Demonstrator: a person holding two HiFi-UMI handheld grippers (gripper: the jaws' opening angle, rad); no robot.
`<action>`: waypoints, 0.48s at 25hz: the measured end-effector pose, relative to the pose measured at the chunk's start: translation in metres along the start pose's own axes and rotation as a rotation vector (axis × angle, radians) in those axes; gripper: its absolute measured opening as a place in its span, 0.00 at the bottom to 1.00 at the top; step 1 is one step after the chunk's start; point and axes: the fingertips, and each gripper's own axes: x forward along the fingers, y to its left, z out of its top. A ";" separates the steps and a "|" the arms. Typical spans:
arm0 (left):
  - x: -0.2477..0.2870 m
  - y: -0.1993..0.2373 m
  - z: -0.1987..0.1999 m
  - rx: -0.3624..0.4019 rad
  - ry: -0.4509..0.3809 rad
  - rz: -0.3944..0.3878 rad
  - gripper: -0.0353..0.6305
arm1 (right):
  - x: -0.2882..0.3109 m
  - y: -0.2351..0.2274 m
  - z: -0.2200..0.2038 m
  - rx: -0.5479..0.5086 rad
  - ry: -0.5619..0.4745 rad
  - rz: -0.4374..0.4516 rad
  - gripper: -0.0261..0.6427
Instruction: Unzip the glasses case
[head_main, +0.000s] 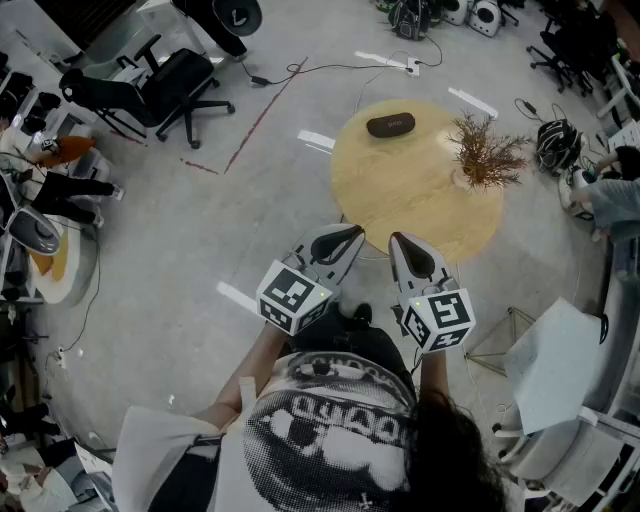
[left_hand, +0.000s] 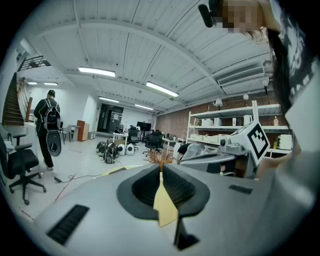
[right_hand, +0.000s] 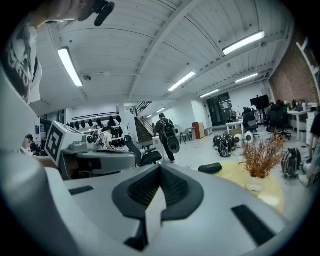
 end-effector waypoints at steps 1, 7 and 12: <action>-0.004 0.004 0.001 -0.005 -0.005 -0.009 0.09 | 0.003 0.003 0.001 -0.001 -0.001 -0.009 0.04; -0.024 0.025 -0.008 0.010 0.001 -0.074 0.09 | 0.024 0.021 -0.011 0.007 0.009 -0.081 0.04; -0.041 0.037 -0.018 0.028 0.038 -0.194 0.09 | 0.036 0.043 -0.015 0.051 -0.030 -0.185 0.04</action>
